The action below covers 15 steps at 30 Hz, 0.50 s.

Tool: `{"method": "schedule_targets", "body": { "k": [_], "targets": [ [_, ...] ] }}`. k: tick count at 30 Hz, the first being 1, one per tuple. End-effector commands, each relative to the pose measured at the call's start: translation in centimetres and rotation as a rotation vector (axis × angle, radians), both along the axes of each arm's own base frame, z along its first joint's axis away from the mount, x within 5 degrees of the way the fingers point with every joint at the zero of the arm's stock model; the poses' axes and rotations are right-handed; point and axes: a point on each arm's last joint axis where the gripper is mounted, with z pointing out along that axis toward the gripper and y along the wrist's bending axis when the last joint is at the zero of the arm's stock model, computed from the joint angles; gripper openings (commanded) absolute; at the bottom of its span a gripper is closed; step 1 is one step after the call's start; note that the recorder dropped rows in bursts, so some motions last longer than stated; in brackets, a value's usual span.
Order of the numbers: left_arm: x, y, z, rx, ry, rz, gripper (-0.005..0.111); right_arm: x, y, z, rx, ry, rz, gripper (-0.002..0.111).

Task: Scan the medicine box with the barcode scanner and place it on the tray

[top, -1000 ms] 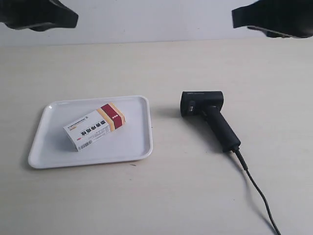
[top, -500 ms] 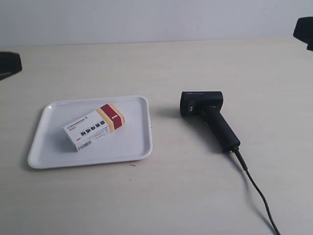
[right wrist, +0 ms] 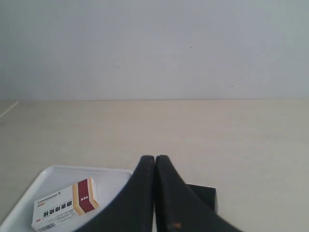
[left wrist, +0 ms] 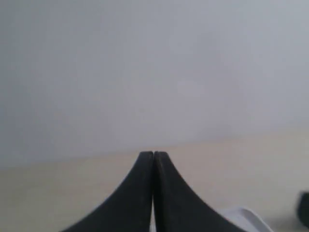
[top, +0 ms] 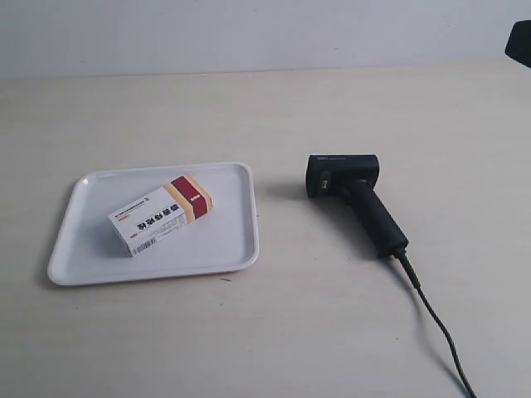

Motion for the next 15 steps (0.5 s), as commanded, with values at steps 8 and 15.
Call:
{"method": "schedule_targets", "body": {
  "k": [8, 15],
  "targets": [
    [-1.0, 2.2, -5.1, -0.031, -0.247, 0.267, 0.003, -0.1, -0.1, 0.1, 0.013, -0.012, 0.000, 0.000],
    [-0.8, 2.4, -8.2, 0.016, 0.091, 0.294, 0.003, -0.1, -0.1, 0.0, 0.010, -0.008, -0.001, 0.000]
  ]
}}
